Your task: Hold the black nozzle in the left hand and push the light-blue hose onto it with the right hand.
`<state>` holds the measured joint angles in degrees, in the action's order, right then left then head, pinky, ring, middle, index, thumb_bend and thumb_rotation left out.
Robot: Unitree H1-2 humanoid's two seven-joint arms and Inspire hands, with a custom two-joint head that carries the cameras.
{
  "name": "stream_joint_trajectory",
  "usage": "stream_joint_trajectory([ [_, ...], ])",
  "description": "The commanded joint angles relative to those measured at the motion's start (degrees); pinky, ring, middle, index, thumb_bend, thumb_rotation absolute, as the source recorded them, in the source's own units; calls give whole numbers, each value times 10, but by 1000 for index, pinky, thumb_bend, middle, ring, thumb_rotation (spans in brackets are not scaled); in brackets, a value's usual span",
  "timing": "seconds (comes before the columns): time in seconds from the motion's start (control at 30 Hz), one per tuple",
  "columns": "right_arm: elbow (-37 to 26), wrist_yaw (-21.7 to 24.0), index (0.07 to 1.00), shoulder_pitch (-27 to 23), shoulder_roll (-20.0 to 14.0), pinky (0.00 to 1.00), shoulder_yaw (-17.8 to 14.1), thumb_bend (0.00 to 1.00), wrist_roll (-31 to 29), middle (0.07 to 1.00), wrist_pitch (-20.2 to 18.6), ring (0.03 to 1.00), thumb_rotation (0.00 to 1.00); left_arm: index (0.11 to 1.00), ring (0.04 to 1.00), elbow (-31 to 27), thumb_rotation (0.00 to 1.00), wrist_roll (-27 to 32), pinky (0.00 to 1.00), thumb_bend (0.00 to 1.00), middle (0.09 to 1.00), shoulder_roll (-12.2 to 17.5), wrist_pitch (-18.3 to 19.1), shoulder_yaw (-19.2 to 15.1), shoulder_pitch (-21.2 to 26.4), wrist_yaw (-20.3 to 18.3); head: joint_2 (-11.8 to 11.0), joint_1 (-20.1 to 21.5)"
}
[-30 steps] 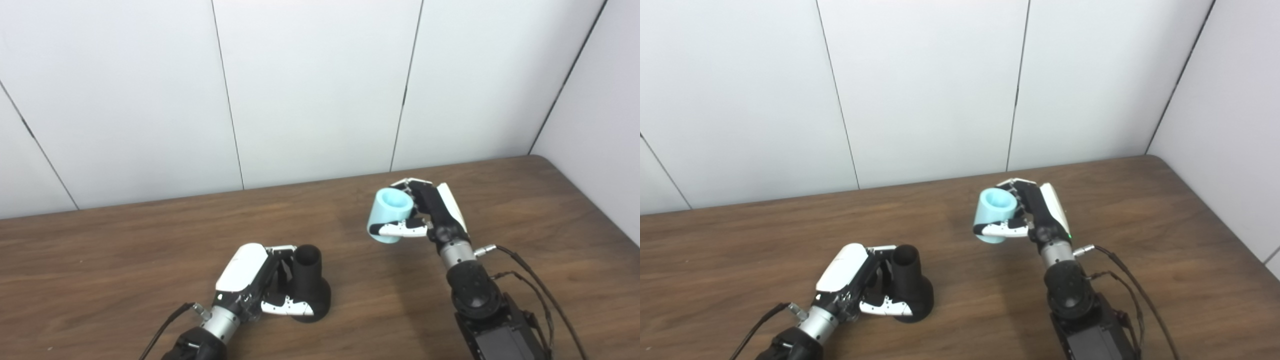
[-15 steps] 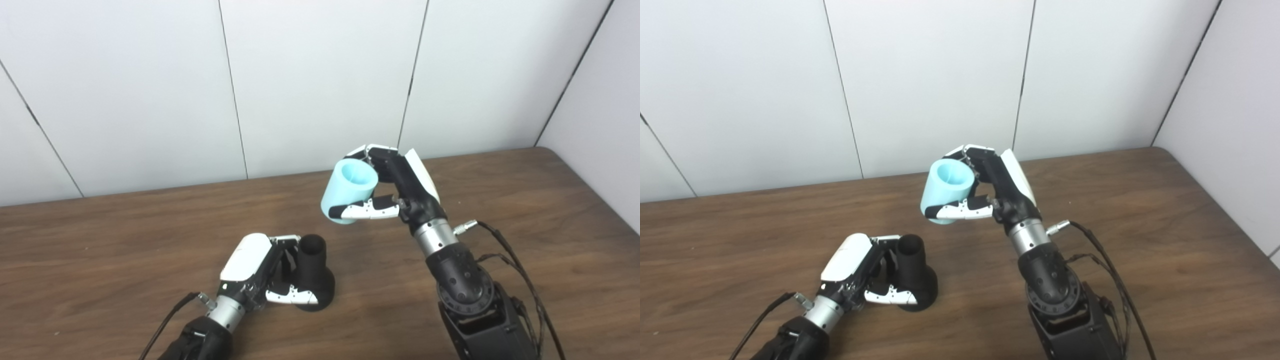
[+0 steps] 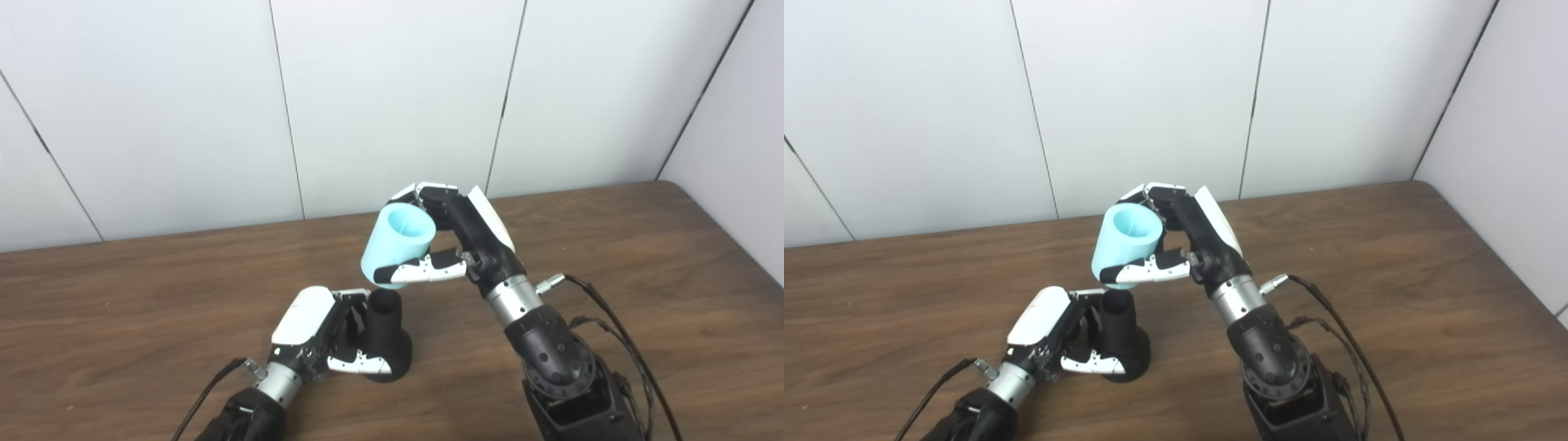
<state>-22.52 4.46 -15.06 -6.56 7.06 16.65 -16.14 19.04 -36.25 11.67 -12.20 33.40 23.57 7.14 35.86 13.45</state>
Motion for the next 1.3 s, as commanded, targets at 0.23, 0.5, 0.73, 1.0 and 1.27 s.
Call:
stream_joint_trajectory([
  [0.23,2,-2,537,0,0,256,3,512,-1,479,40,369,0,528,349,47,0,-31,191,494,429,14,43,45,-72,-87,3,1],
  [0.5,4,0,535,7,-6,254,6,511,5,485,42,360,0,528,353,44,0,-30,203,495,433,17,47,44,-72,-92,1,3],
  [0.73,11,-1,532,14,-2,277,6,512,-5,488,51,370,0,528,351,42,0,-30,196,495,431,18,47,44,-73,-92,3,1],
  [1.0,17,4,538,12,-6,257,19,511,12,482,63,363,0,527,352,39,0,-29,195,495,431,16,49,44,-74,-93,3,0],
  [1.27,24,6,534,13,-14,287,40,513,38,486,88,379,0,529,352,37,0,-32,197,495,433,15,54,45,-76,-93,5,-2],
])
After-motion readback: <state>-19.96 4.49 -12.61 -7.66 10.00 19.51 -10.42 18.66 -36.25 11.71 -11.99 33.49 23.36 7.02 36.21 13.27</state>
